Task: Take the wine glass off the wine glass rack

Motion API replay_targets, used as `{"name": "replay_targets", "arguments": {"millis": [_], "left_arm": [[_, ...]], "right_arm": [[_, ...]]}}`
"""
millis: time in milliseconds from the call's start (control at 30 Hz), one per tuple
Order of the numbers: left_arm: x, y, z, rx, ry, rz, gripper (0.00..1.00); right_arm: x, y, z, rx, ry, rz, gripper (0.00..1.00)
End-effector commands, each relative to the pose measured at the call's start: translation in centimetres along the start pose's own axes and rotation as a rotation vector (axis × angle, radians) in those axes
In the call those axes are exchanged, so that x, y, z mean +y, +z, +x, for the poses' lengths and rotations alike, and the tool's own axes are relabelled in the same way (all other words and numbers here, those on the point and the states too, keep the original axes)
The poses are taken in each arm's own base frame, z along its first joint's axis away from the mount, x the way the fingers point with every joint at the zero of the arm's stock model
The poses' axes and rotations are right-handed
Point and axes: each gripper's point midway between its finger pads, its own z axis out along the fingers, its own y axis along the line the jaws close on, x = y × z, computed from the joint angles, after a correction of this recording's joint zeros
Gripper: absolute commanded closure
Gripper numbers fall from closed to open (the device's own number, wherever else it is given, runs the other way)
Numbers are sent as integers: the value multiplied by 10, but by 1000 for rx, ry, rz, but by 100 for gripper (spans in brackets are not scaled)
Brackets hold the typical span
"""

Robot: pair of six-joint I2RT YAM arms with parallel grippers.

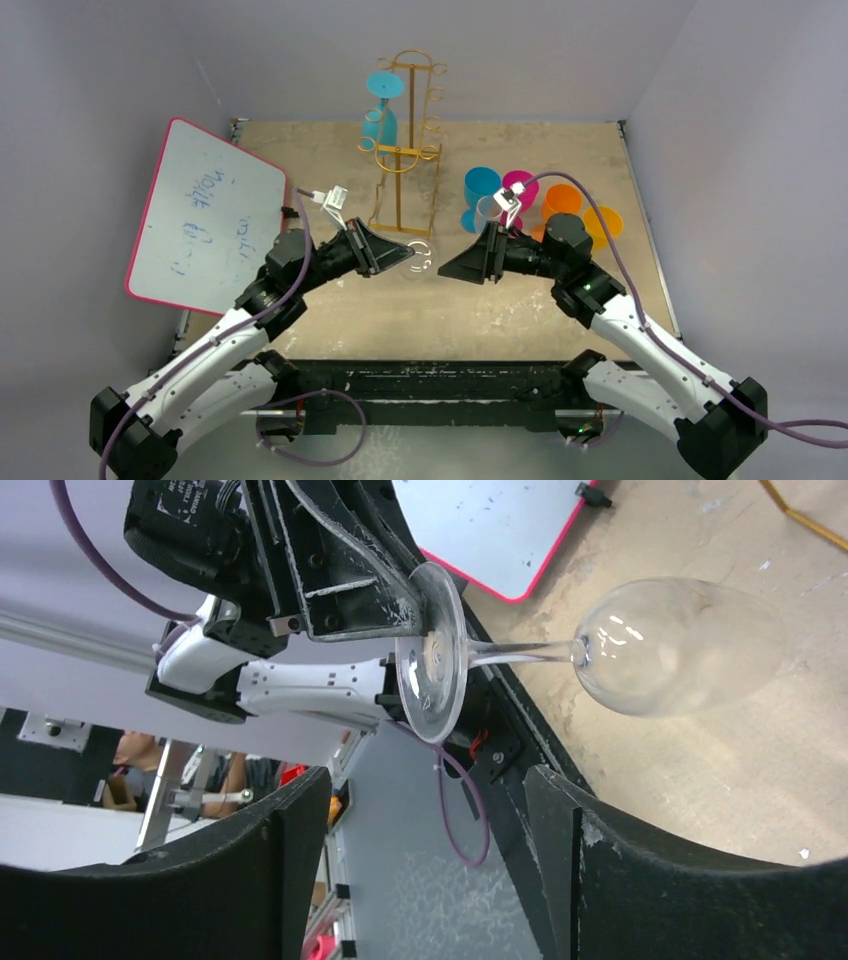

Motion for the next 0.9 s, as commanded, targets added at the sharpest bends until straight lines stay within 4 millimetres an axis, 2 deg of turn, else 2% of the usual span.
{"name": "replay_targets", "arguments": {"millis": [0,33,100,167,233,367,467,600,667,700,800,867], "left_arm": [[-44,3,-11,-46,28,181,100],[-46,4,-11,-40,30,186,100],[-49,7,-6,-16,28,195,100],[-48,9,-3,-3,27,194,100],[-49,10,-1,-1,26,188,100],[-51,7,0,3,38,180,100],[-51,7,1,4,41,179,100],[-53,10,7,32,45,192,100],[-52,9,8,31,57,193,100],[-51,9,9,31,57,184,96],[-40,12,15,65,62,131,75],[-29,14,22,110,71,78,65]], "right_arm": [[19,2,-5,18,-29,-76,27],[19,3,-5,20,-26,-76,30],[17,5,-6,21,-17,-77,43],[16,7,-8,13,-6,-76,52],[18,8,-10,3,-10,-84,67],[14,7,-13,-29,-2,-67,79],[13,7,-11,-34,16,-73,83],[10,7,-9,-34,41,-67,99],[8,6,-12,-51,44,-47,100],[8,5,-15,-66,36,-36,100],[7,1,-19,-107,29,-13,100],[9,-2,-20,-123,25,-13,100]]}}
